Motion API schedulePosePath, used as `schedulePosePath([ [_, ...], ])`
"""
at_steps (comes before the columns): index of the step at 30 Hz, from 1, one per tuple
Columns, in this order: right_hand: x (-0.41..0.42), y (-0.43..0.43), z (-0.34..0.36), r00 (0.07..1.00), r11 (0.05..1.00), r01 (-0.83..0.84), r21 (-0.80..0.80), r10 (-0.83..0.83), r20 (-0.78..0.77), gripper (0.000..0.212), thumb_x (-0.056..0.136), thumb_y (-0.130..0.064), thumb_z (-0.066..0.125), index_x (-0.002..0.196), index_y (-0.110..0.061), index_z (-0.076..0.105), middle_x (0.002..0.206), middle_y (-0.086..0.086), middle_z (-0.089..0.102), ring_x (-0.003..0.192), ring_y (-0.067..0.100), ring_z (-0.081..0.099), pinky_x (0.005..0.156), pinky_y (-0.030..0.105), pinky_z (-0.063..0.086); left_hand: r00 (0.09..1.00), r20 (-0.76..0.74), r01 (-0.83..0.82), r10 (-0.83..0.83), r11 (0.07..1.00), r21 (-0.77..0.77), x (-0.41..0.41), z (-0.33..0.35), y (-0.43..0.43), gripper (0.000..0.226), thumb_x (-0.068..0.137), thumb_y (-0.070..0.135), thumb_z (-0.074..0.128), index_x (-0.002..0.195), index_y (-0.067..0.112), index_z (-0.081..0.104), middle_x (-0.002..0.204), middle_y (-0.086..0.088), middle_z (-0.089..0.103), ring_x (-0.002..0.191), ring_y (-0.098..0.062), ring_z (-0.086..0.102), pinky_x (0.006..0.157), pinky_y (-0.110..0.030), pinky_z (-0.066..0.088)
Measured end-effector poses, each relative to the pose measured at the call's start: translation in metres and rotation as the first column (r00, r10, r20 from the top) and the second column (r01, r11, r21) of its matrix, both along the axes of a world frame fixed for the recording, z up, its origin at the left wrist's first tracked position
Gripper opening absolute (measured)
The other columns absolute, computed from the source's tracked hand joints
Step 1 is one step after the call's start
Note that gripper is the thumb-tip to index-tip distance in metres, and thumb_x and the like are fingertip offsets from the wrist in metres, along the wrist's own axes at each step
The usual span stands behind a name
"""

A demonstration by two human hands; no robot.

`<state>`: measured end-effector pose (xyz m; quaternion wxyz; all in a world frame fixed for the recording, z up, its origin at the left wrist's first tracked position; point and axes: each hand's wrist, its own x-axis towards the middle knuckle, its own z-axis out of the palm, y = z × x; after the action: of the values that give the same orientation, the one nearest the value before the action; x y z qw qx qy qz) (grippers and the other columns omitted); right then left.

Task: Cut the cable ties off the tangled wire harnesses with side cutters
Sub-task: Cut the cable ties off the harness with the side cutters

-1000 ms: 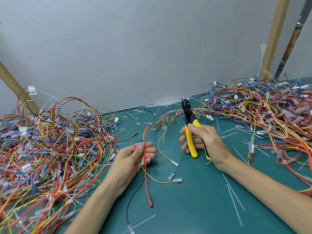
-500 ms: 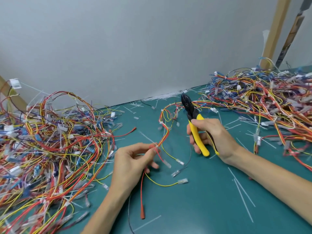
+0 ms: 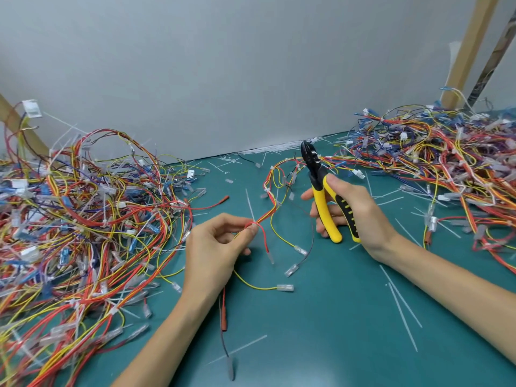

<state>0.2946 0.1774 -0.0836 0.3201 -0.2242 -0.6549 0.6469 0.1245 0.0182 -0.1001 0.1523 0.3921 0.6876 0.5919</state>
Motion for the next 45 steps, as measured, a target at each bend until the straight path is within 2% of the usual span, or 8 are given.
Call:
schedulePosePath([
  [5,0.0,-0.004,0.0,0.99,0.984,0.139,0.109,-0.137,-0.024,0.042,0.086,-0.051,0.052,0.094,-0.017,0.075,0.072,0.01,0.062,0.057,0.023,0.057,0.054,0.036,0.049,0.999,0.031,0.012,-0.011,0.999,-0.048,0.002,0.001,0.0,0.009,0.078,0.02,0.08,0.077,0.016,0.073,0.062,-0.001,0.07,0.048,-0.012,0.062,0.046,-0.015,0.041],
  [8,-0.001,-0.004,-0.003,0.955,0.897,0.258,0.358,-0.293,0.046,0.033,0.082,-0.055,0.058,0.087,-0.026,0.072,0.07,0.001,0.064,0.061,0.022,0.057,0.064,0.04,0.053,0.999,0.035,0.001,0.001,0.998,-0.058,0.003,0.001,0.0,0.017,0.078,0.023,0.08,0.078,0.01,0.069,0.057,-0.004,0.067,0.045,-0.012,0.06,0.042,-0.019,0.042],
  [11,-0.002,-0.002,-0.007,0.896,0.775,0.257,0.577,-0.416,0.159,0.028,0.075,-0.062,0.064,0.084,-0.036,0.069,0.069,-0.013,0.065,0.066,0.008,0.059,0.068,0.027,0.049,1.0,0.024,-0.006,0.008,0.998,-0.056,0.004,0.002,0.001,0.017,0.078,0.02,0.08,0.077,0.009,0.067,0.058,-0.003,0.068,0.047,-0.014,0.063,0.044,-0.018,0.043],
  [16,-0.001,-0.004,-0.007,0.867,0.714,0.246,0.656,-0.465,0.18,0.018,0.073,-0.059,0.072,0.08,-0.044,0.065,0.072,-0.027,0.063,0.069,-0.002,0.059,0.057,0.008,0.039,0.999,0.011,-0.043,0.043,0.998,-0.05,0.004,0.002,-0.001,0.016,0.079,0.014,0.079,0.073,0.009,0.066,0.054,-0.001,0.067,0.05,-0.011,0.065,0.049,-0.012,0.043],
  [20,0.0,-0.013,-0.006,0.838,0.591,0.208,0.779,-0.519,0.17,0.031,0.071,-0.059,0.07,0.094,-0.039,0.067,0.083,-0.019,0.065,0.073,0.006,0.06,0.069,0.027,0.049,0.992,-0.022,-0.123,0.122,0.991,-0.049,0.005,0.005,-0.002,0.021,0.078,0.016,0.08,0.068,0.012,0.063,0.054,-0.002,0.068,0.049,-0.009,0.062,0.049,-0.018,0.044],
  [25,-0.003,-0.027,-0.008,0.83,0.328,0.097,0.94,-0.548,0.105,0.042,0.072,-0.061,0.062,0.099,-0.03,0.07,0.085,-0.012,0.066,0.078,0.015,0.059,0.075,0.031,0.048,0.972,-0.135,-0.199,0.194,0.98,-0.026,0.007,0.009,-0.005,0.021,0.076,0.014,0.08,0.064,0.014,0.064,0.062,0.001,0.07,0.059,-0.016,0.065,0.062,-0.029,0.05],
  [31,-0.003,-0.027,-0.01,0.857,0.312,0.055,0.949,-0.502,0.115,0.044,0.072,-0.059,0.065,0.104,-0.028,0.07,0.09,-0.011,0.066,0.081,0.017,0.059,0.08,0.034,0.046,0.937,-0.252,-0.254,0.241,0.967,-0.018,0.007,0.008,-0.007,0.019,0.075,0.013,0.079,0.063,0.017,0.065,0.063,0.013,0.067,0.058,0.002,0.058,0.057,-0.01,0.04],
  [45,-0.002,-0.028,-0.007,0.88,0.301,0.032,0.953,-0.46,0.116,0.042,0.073,-0.056,0.066,0.104,-0.028,0.07,0.094,-0.011,0.065,0.086,0.016,0.058,0.078,0.035,0.046,0.896,-0.389,-0.232,0.212,0.973,-0.006,0.009,0.005,-0.005,0.019,0.075,0.009,0.078,0.063,0.015,0.065,0.061,0.009,0.066,0.055,-0.006,0.054,0.058,-0.02,0.043],
])
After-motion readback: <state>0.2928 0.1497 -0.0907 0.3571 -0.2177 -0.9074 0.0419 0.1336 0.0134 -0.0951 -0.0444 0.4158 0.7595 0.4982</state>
